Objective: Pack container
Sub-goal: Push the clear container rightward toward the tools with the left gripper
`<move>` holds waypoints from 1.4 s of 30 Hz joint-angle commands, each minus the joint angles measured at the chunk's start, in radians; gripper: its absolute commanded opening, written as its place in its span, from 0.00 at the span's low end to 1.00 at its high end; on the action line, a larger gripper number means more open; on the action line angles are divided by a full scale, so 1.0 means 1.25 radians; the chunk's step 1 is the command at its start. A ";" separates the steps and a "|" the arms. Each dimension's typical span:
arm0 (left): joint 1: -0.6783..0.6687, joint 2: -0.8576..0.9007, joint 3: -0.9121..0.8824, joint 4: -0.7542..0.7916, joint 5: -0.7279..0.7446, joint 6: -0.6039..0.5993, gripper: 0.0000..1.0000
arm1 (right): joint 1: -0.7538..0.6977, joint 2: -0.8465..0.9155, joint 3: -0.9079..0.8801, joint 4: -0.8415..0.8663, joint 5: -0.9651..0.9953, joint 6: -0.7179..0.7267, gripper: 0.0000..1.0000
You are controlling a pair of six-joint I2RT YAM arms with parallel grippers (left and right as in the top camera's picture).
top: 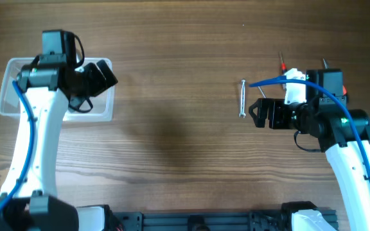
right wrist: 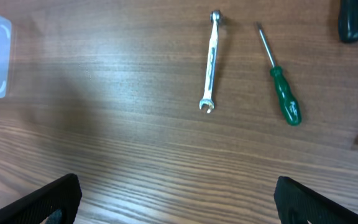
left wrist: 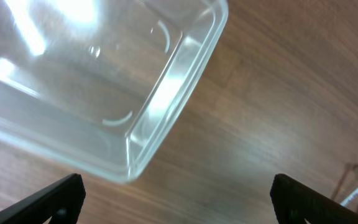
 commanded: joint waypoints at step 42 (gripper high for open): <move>-0.042 0.263 0.022 0.076 -0.116 0.238 0.07 | -0.002 0.004 0.019 -0.002 0.008 -0.001 1.00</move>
